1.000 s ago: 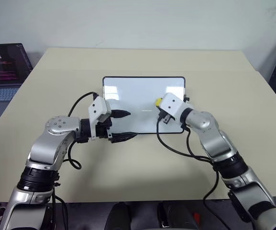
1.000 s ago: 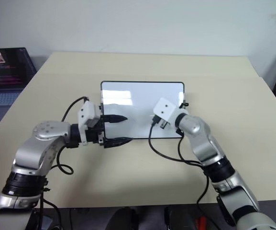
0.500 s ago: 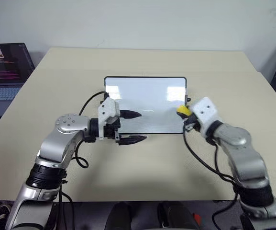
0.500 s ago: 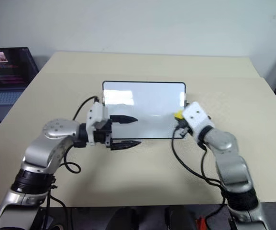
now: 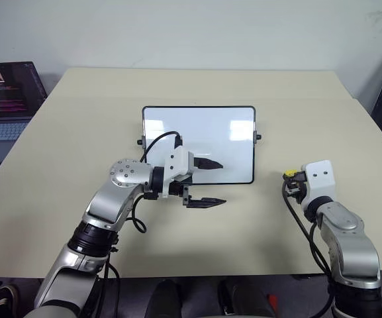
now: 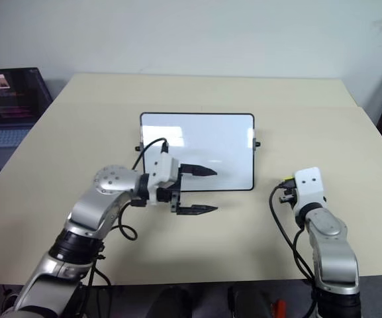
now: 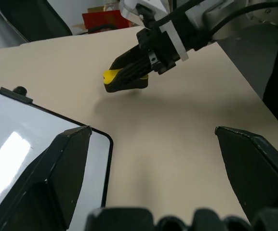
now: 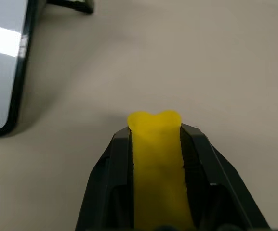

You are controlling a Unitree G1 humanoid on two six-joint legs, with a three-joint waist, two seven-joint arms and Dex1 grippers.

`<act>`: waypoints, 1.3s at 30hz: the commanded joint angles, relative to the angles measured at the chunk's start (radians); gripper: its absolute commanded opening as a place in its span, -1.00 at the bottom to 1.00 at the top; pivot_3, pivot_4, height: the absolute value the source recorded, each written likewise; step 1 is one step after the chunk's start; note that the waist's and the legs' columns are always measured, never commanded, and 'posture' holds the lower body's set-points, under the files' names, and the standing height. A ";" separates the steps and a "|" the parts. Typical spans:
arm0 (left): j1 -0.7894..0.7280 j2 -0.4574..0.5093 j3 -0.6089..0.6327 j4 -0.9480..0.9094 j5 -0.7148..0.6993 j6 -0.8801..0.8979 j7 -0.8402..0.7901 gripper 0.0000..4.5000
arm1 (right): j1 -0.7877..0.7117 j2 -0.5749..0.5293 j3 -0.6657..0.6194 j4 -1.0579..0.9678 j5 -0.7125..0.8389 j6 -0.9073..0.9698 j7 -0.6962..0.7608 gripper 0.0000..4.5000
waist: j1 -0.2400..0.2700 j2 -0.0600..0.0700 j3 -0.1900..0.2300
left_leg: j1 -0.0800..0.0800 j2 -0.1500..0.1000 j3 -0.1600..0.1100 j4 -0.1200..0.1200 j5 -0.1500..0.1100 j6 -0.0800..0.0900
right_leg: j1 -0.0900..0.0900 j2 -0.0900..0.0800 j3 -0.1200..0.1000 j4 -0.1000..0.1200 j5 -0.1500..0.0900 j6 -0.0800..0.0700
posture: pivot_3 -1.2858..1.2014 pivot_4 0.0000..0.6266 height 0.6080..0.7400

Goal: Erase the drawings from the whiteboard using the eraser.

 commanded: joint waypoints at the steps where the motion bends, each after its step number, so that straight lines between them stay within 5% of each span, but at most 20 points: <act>1: -0.022 -0.020 -0.009 0.002 0.010 -0.025 0.002 1.00 | -0.046 0.005 -0.037 0.039 0.033 -0.045 -0.029 -0.56 | 0.000 0.000 0.000 | 0.000 0.000 0.000 0.000 0.000 0.000 | 0.000 0.000 0.000 0.000 0.000 0.000 | 0.03 -0.52 1.00; 5: 0.001 -0.022 -0.004 -0.023 0.011 -0.017 0.011 1.00 | -0.086 0.010 -0.073 0.128 0.068 -0.069 -0.052 -0.56 | 0.002 0.000 0.000 | -0.001 0.000 0.000 0.000 0.000 0.000 | 0.000 0.000 0.000 -0.001 0.002 -0.003 | 0.03 -0.52 1.00; 15: 0.148 0.024 0.120 -0.128 -0.002 0.028 0.167 1.00 | -0.110 -0.011 -0.112 0.244 0.151 -0.224 -0.042 0.97 | 0.000 0.001 0.001 | -0.001 0.001 0.000 0.000 0.000 0.000 | 0.000 0.000 0.000 -0.001 0.002 -0.003 | 0.03 -0.52 1.00; 25: 0.445 -0.133 0.357 -0.431 -0.060 0.161 0.595 1.00 | 0.134 0.008 0.046 -0.131 0.269 -0.350 0.090 0.99 | 0.004 0.002 0.000 | -0.002 0.004 -0.002 -0.001 0.000 0.000 | 0.000 -0.003 -0.001 -0.002 0.001 -0.001 | 0.03 -0.52 1.00; 31: 0.680 -0.279 0.461 -0.541 -0.003 0.137 0.849 1.00 | 0.348 0.058 0.107 -0.095 0.223 -0.615 0.086 0.99 | 0.003 0.000 -0.006 | 0.001 0.001 -0.001 0.000 0.000 0.000 | 0.002 -0.008 0.000 -0.001 -0.001 0.005 | 0.03 -0.52 1.00; 39: 0.800 -0.281 0.478 -0.476 0.090 0.023 0.895 1.00 | 0.467 0.035 0.068 -0.032 0.322 -0.718 0.170 0.99 | 0.004 -0.001 -0.003 | 0.014 0.001 -0.001 0.000 0.000 0.000 | 0.013 -0.007 0.001 0.000 -0.002 0.005 | 0.03 -0.52 1.00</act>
